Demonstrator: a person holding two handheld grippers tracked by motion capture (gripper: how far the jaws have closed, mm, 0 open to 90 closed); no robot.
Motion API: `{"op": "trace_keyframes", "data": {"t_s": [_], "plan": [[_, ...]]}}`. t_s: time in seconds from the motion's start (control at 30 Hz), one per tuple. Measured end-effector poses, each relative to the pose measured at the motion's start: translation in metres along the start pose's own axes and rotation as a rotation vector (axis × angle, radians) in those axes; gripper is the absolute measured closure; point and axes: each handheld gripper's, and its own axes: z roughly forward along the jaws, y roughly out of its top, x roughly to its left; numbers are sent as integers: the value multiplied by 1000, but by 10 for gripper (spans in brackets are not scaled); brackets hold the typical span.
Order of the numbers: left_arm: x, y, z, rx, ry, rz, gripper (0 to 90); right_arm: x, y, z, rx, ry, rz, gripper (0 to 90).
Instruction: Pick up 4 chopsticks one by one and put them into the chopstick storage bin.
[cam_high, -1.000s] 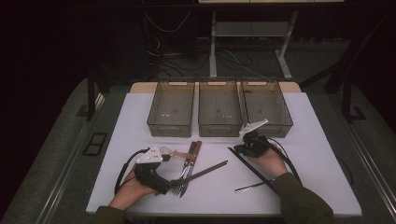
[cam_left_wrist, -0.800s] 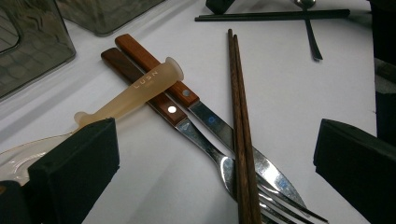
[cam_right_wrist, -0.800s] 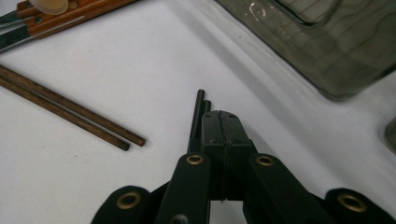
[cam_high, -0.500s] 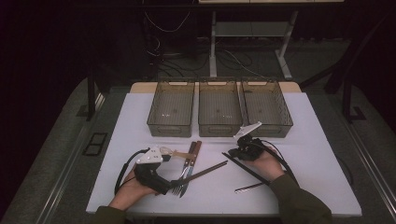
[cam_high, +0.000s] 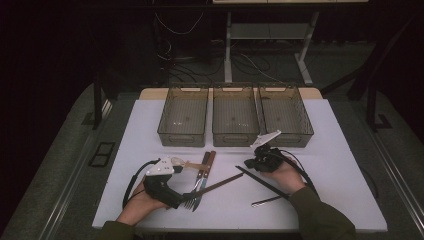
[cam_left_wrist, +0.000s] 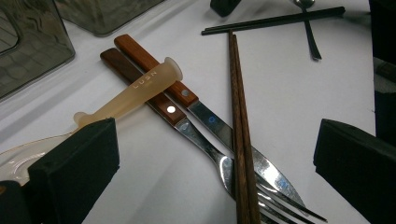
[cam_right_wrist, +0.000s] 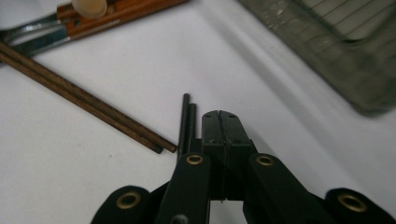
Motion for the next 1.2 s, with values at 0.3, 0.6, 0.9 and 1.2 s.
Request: {"op": "trace_keyframes", "data": {"t_s": [0.3, 0.6, 0.9, 1.2], "plan": [[-1, -1, 0, -4, -3, 3, 0, -13, -17, -52, -116, 30, 64, 683], [-2, -2, 0, -3, -7, 2, 0, -7, -43, -80, -142, -9, 45, 541], [-3, -3, 0, -3, -12, -2, 0, 10, -75, -87, -97, -29, 19, 501], [-4, -4, 1, 7, -14, 1, 0, 19, -95, -90, -50, -29, 8, 614]]}}
